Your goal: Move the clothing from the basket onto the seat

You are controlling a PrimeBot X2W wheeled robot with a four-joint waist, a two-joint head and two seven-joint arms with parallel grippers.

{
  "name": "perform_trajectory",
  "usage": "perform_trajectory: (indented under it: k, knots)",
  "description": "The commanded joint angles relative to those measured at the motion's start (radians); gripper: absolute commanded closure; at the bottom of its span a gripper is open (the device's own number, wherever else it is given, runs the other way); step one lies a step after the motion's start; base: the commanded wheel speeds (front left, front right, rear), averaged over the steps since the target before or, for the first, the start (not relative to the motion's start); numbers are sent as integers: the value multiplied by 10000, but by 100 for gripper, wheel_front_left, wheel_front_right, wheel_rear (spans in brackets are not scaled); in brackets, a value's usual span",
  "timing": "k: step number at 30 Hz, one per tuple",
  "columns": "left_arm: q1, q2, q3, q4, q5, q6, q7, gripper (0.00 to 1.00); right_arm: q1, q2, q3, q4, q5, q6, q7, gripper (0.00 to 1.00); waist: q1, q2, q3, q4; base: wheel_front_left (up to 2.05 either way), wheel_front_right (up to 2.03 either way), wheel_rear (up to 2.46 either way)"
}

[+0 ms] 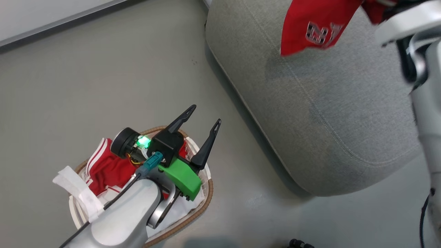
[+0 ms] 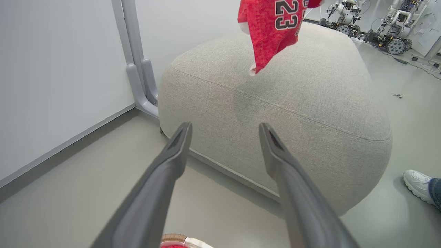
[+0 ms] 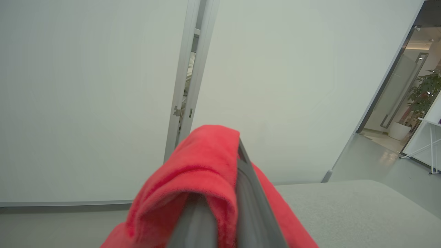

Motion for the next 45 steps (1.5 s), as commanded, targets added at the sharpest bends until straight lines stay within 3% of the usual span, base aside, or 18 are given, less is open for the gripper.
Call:
perform_trajectory:
  k: [1,8,15,20,26,34,36,37,45]
  knots:
    - [-217,97,-1,-85,154,77,-14,0,-590,-306,-147,90,85,-10,167,100,0,-1,650,636,0,0,0]
    - [-709,211,-199,-674,658,211,147,0,-3252,-2243,-1090,373,177,-12,1445,100,0,-1,1753,1757,0,0,0]
    - [-1188,353,-254,-1162,954,321,348,0,-4381,-3407,-1814,1320,-140,-12,2034,100,0,-1,2900,2462,0,0,0]
    - [-1376,303,-310,-1280,1080,366,372,0,-3918,-3558,-2028,2339,-612,-12,1900,100,0,-1,3452,2707,0,0,0]
    - [-1387,244,-465,-1145,1127,283,381,0,-3334,-3059,-2484,3927,-1012,-12,1555,100,0,-1,3627,2800,0,0,0]
    - [-1304,281,-481,-1067,1029,405,316,0,-2997,-2682,-2356,5524,-1632,-12,1457,98,0,-1,3604,2765,0,0,0]
    - [-1273,349,-440,-1031,996,457,297,0,-3010,-2525,-2295,5777,-1683,-12,1242,38,0,-1,3560,2645,0,0,0]
    - [-1252,349,-425,-1023,969,473,277,0,-2966,-2455,-2271,5819,-1680,-12,1142,0,0,-1,3522,2614,0,0,0]
    - [-1106,492,-253,-952,765,595,148,0,-2306,-1885,-1795,5914,-1633,-12,467,0,0,-1,3014,2165,0,0,0]
